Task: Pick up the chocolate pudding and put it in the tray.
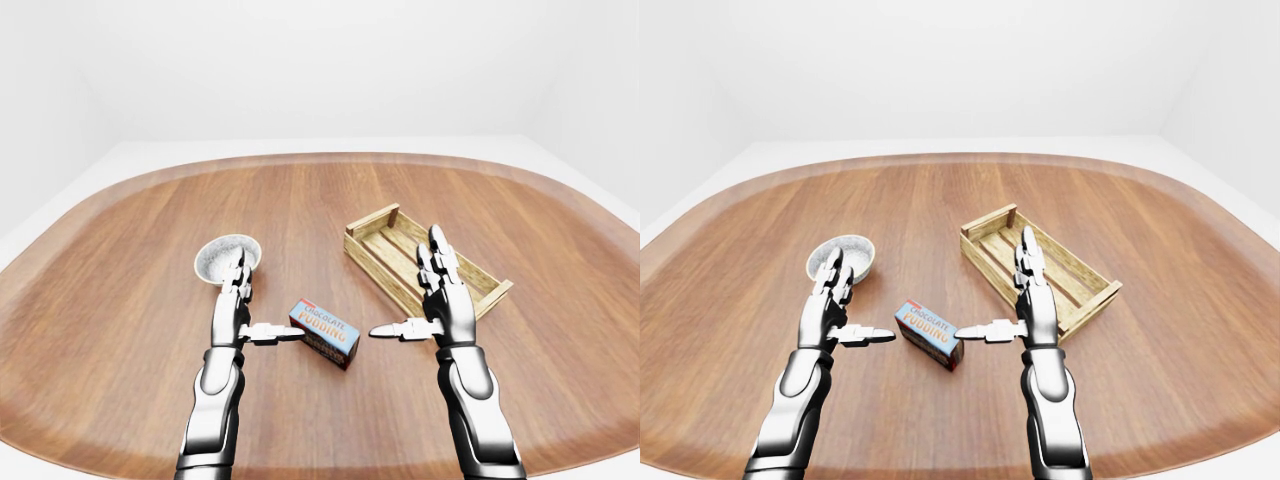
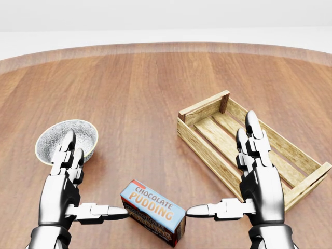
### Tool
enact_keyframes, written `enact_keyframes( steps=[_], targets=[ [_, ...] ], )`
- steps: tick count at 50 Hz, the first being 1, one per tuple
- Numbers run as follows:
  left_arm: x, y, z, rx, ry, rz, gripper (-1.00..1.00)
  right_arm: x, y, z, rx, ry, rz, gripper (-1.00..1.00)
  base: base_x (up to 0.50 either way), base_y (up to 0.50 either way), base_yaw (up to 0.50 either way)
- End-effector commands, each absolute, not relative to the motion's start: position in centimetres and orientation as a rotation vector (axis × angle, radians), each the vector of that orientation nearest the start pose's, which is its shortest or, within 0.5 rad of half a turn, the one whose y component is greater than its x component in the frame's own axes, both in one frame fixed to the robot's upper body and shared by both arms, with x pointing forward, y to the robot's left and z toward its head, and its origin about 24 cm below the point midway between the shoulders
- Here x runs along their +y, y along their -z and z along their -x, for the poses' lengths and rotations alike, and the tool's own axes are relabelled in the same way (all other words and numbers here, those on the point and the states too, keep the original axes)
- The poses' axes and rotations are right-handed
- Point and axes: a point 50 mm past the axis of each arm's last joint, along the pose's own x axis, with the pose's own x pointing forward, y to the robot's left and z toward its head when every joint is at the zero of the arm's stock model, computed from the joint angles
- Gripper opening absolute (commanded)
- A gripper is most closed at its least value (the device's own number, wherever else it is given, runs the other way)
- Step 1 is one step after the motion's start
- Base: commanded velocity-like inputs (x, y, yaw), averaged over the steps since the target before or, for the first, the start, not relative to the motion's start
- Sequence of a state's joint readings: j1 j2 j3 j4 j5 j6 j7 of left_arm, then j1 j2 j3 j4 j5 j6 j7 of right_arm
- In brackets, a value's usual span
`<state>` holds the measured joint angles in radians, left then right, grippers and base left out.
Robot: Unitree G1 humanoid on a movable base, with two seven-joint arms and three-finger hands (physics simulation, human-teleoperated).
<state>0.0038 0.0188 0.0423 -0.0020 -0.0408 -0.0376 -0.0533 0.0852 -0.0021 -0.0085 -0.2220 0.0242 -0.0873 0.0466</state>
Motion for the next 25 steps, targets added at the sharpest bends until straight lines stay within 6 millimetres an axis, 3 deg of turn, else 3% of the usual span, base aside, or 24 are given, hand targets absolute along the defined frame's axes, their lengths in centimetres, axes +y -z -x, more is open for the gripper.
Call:
enact_keyframes(
  steps=[1, 25],
  targets=[
    [16.13, -4.5, -25.27, -0.048, 0.002, 0.022, 1.0, -15.44, -8.12, -23.5, -0.226, -0.017, -0.014, 1.0, 0.0, 0.0, 0.0],
    [16.1, -4.12, -25.43, -0.045, -0.011, -0.01, 1.0, -15.15, -7.25, -23.71, -0.187, -0.014, 0.043, 1.0, 0.0, 0.0, 0.0]
  ],
)
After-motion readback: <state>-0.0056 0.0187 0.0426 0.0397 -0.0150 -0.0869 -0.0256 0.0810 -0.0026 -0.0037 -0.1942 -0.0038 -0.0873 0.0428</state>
